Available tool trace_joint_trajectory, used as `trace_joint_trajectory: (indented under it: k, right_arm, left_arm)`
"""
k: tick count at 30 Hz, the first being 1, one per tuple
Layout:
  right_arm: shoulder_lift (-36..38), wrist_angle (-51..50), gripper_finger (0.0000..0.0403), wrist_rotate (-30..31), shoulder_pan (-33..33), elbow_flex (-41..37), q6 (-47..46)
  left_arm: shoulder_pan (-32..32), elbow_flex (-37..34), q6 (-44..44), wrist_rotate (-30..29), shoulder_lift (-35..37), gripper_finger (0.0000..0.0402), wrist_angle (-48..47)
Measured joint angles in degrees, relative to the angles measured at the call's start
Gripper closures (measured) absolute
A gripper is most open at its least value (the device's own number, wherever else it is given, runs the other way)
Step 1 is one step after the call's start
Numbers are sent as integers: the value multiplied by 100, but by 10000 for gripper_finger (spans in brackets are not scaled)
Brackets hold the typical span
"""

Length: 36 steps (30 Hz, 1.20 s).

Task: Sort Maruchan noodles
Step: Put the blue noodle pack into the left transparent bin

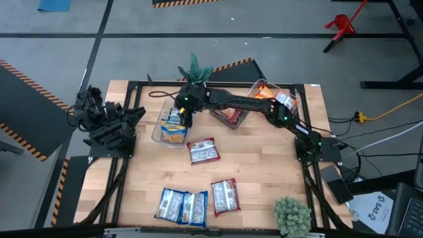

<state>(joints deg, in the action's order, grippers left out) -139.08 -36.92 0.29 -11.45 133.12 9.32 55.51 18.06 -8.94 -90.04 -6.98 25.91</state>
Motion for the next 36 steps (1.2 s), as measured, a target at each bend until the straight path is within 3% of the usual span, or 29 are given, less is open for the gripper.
trace_joint_trajectory:
  k: [4,9,17,21,31,36]
  right_arm:
    - [-302,214,206,213,74,5,-8]
    - [-607,238,233,42,222,-4,-47]
    - [-619,180,240,-642,368,-2,269]
    - [-588,105,240,-384,355,-4,258]
    - [611,-256,240,411,355,193,458]
    - [1362,-566,240,514,355,172,296]
  left_arm:
    - [2,0,-27,4,-1,303,-3]
    - [2,0,77,2,0,303,3]
    - [2,0,89,3,-2,303,-13]
    - [2,0,91,2,-1,303,-14]
    - [96,0,105,66,0,303,86]
    - [536,0,181,736,-4,303,33]
